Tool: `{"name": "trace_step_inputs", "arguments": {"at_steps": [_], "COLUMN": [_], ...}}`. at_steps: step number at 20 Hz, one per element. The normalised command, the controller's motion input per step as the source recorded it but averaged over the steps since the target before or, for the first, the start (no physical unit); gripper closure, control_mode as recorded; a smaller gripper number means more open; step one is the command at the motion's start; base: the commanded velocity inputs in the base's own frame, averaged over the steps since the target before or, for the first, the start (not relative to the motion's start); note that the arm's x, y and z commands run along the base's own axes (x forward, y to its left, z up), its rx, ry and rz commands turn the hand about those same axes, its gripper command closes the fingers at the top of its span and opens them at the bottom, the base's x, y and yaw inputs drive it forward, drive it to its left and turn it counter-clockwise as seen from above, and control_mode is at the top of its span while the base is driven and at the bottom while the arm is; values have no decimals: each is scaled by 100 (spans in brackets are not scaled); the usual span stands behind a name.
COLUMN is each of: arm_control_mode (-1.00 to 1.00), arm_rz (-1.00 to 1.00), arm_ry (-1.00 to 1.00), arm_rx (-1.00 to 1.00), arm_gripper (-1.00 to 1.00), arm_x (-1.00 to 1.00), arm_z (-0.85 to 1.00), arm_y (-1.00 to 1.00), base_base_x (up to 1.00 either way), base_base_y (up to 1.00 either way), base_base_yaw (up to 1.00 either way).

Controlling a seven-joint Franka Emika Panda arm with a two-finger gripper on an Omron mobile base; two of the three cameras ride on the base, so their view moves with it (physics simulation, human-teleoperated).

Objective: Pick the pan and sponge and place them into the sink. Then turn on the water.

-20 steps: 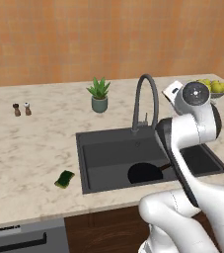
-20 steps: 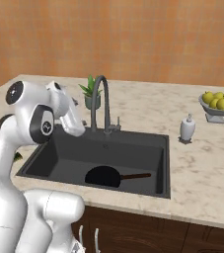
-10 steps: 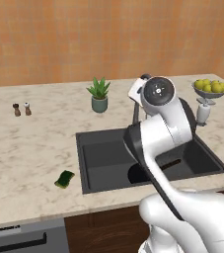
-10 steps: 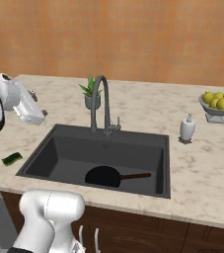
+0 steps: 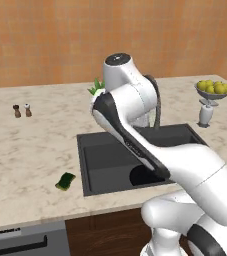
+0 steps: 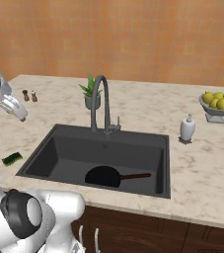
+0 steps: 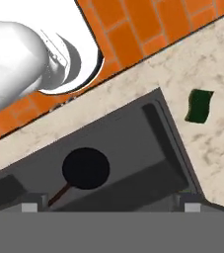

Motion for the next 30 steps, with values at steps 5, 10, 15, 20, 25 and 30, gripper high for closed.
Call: {"name": "trace_step_inputs", "arguments": {"at_steps": [5, 10, 15, 20, 25, 30], "arm_control_mode": [-100, -100, -100, -100, -100, -100], "arm_rz": [5, 8, 14, 6, -6, -18], "arm_ry": [57, 32, 3, -9, -3, -2], "arm_rx": [0, 2, 11, 12, 19, 6], "arm_gripper": [-100, -100, -100, -100, -100, -100], "arm_x": [65, 49, 0, -1, 13, 32], "arm_z": [-100, -100, -100, -95, -59, -38], "arm_y": [99, 73, 17, 5, 22, 54], "base_base_x": [0, 0, 0, 0, 0, 0], "base_base_y": [0, 0, 0, 0, 0, 0], "base_base_yaw": [0, 0, 0, 0, 0, 0]}}
